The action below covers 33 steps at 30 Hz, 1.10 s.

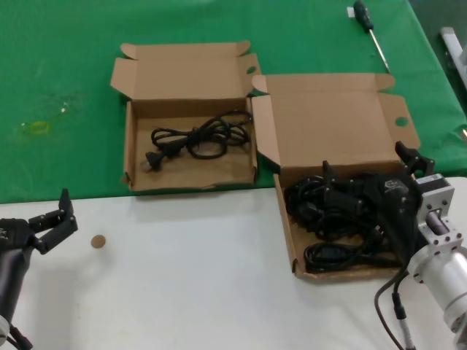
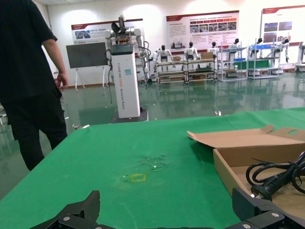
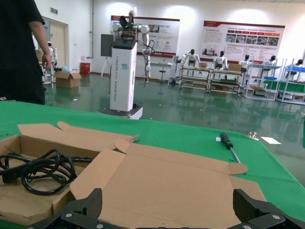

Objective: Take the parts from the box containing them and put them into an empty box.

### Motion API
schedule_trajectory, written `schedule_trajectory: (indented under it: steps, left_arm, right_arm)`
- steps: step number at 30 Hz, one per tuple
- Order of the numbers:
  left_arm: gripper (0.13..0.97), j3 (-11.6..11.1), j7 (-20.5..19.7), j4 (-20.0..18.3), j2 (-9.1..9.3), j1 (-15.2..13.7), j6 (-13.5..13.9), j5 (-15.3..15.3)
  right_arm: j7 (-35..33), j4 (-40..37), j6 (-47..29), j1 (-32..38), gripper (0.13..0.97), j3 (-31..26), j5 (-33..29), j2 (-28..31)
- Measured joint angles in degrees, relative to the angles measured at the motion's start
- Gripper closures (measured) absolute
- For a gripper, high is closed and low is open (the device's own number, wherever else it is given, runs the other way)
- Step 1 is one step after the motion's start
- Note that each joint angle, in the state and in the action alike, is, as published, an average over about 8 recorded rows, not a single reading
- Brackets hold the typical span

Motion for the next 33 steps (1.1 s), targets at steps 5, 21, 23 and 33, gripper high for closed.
schedule_trajectory:
  steps: [5,21,23,33]
  left_arm:
    - [0.132,0.0,0.0,0.0,0.00,0.0,0.0,0.0]
    - [0.132,0.0,0.0,0.0,0.00,0.0,0.0,0.0]
    - [0.132,0.0,0.0,0.0,0.00,0.0,0.0,0.0]
    - [0.132,0.0,0.0,0.0,0.00,0.0,0.0,0.0]
  right_arm:
    - [0.0,0.0,0.0,0.0,0.129,0.0,0.0,0.0]
    - [0.0,0.0,0.0,0.0,0.129,0.0,0.0,0.0]
    - [0.0,0.0,0.0,0.0,0.129,0.0,0.0,0.0]
    - [0.0,0.0,0.0,0.0,0.129,0.0,0.0,0.0]
